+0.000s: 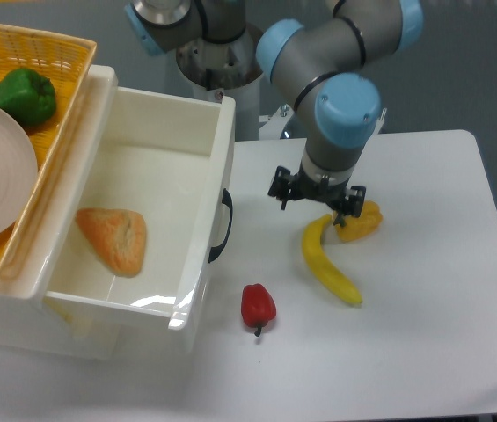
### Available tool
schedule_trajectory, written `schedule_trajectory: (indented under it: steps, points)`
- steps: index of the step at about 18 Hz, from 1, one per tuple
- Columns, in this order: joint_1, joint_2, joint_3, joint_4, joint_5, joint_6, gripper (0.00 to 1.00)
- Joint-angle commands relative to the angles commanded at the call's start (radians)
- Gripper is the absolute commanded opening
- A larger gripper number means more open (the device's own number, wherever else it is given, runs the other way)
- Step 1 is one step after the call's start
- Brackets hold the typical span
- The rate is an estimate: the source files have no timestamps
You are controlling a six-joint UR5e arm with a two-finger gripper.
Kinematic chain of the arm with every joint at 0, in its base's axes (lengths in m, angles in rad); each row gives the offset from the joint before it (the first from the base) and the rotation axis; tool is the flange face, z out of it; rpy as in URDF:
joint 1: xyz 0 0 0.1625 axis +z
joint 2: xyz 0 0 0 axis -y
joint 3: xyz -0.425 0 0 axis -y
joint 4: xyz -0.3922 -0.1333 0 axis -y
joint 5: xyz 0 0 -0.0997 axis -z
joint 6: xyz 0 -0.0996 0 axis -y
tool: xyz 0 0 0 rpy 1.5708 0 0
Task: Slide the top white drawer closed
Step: 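Lower the gripper and bring it against the drawer front beside the handle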
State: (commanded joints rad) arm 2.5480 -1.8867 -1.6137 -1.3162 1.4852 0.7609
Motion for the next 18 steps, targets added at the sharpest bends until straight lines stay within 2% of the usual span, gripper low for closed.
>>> schedule_trajectory:
  steps: [5,11,18]
  points:
    - [-0.006,-0.054,0.015,0.012,-0.068,-0.029,1.00]
    - [-0.005,-0.074,0.015,0.012,-0.140,-0.046,1.00]
    - [-0.015,-0.083,0.012,0.011,-0.152,-0.046,1.00]
